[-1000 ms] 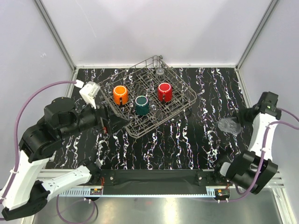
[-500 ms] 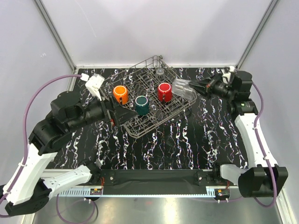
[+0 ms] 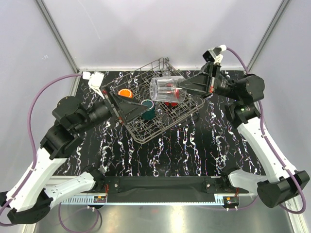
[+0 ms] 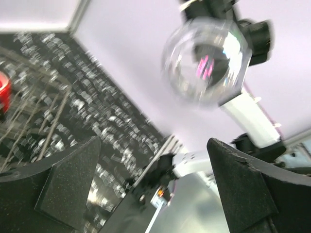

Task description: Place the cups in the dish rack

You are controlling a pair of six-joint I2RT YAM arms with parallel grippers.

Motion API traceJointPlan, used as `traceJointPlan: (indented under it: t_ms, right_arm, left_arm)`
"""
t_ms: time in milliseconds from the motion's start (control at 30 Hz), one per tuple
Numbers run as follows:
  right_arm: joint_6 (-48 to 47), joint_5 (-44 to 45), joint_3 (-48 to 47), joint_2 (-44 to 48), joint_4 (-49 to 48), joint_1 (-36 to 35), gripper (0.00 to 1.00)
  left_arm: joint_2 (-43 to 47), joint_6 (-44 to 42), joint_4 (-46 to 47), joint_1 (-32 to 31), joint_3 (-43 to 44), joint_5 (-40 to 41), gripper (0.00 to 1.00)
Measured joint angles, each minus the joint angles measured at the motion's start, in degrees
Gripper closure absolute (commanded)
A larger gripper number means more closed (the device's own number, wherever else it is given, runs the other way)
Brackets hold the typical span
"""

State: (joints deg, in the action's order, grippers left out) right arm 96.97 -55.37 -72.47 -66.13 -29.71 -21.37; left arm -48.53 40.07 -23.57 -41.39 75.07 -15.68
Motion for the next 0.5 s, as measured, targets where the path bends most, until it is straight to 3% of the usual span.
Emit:
traceJointPlan:
  t_ms: [167, 500]
  right_arm:
    - [0.35, 0.59, 0.0, -1.6, -0.96, -3.67, 1.0]
    - [0.63, 0.59, -0.7, -6.25, -2.23, -7.89, 1.0]
  left_arm:
    - [-2.19, 1.44, 8.41, 0.0, -0.5, -2.43, 0.01]
    - [-4.17, 3.02, 14.64, 0.0, -0.42, -3.45, 0.01]
